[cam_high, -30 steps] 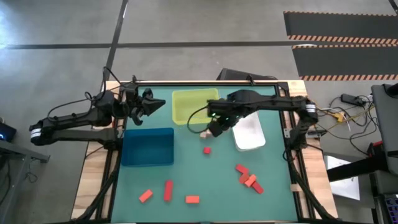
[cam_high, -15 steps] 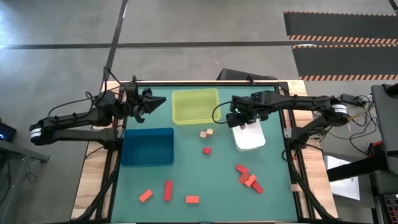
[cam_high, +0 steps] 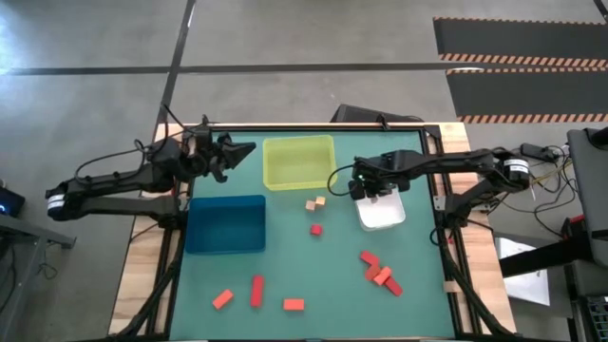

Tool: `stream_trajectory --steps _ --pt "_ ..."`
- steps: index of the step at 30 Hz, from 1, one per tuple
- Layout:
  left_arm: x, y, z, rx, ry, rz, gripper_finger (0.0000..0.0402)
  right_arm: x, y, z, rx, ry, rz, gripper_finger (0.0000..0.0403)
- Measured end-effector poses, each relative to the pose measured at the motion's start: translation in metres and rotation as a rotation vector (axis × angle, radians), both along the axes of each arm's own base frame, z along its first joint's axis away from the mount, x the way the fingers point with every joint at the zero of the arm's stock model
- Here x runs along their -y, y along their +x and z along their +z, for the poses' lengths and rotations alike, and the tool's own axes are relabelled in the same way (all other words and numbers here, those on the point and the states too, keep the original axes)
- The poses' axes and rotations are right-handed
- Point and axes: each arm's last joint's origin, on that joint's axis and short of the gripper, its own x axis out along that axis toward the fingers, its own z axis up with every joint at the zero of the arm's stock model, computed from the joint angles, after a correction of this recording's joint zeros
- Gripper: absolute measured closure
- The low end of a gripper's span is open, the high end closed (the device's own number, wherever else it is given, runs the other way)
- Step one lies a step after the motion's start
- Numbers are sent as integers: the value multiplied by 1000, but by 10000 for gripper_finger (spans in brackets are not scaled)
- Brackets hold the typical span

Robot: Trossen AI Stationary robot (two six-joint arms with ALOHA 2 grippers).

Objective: Sort & place blocks by color
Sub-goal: Put the brown block into the white bin

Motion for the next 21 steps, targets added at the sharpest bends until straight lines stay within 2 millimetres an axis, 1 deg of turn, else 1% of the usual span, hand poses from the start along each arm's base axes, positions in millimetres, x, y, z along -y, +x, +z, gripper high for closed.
stream_trajectory --steps 10,14,21 --pt "-3 10 -7 -42 -15 10 402 2 10 -20 -55 6 43 346" --pt "-3 10 -7 -39 -15 12 402 3 15 -26 -50 4 41 346" --pt "-3 6 -4 -22 -14 27 402 4 18 -34 -70 6 34 346"
